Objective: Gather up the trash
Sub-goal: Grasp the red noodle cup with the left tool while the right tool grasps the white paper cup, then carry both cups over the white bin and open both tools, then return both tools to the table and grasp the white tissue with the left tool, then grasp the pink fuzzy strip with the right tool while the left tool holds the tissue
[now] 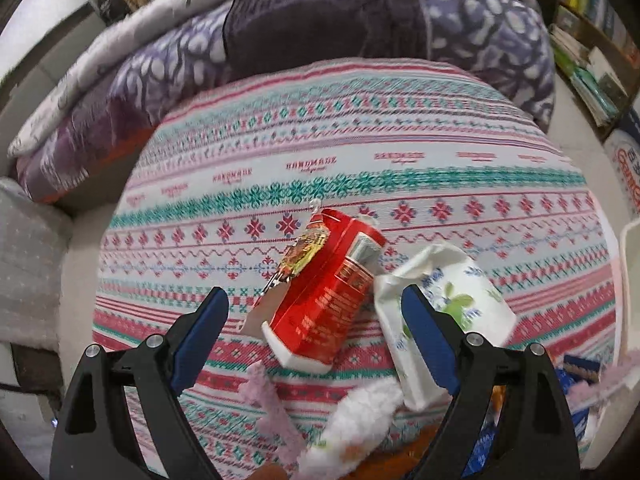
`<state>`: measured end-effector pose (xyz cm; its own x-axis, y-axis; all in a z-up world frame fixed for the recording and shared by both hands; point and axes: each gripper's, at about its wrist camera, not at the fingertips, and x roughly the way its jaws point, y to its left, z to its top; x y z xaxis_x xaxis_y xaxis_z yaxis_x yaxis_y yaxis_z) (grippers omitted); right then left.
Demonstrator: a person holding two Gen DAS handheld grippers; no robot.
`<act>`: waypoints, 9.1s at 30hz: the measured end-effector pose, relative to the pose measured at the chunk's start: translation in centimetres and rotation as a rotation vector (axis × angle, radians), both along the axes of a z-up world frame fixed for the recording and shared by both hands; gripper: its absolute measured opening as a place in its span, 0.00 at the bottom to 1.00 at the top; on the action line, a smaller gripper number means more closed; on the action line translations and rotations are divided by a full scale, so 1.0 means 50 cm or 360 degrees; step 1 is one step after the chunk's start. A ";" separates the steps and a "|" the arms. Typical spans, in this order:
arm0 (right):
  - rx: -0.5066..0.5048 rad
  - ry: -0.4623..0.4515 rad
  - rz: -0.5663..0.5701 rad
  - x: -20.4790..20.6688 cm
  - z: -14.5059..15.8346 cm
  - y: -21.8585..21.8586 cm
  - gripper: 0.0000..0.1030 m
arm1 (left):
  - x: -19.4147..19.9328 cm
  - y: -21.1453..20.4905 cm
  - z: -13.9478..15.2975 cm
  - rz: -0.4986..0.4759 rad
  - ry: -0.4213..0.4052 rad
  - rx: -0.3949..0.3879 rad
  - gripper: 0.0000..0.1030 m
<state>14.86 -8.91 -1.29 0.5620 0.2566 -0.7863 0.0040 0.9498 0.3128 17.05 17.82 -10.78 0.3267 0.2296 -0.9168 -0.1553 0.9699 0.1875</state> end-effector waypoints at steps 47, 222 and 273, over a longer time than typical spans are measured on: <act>-0.0317 0.0278 0.0642 0.029 -0.247 0.382 0.39 | -0.121 0.185 0.012 0.0292 -0.0197 -0.0495 0.47; -0.0661 -0.0431 -0.0472 -0.155 0.036 -0.172 0.93 | -0.215 -0.359 0.206 -0.0151 -0.0708 -0.0012 0.76; -0.0612 -0.0114 0.0587 -0.119 -0.137 0.311 0.93 | -0.255 0.213 0.105 0.0457 -0.0344 -0.0309 0.31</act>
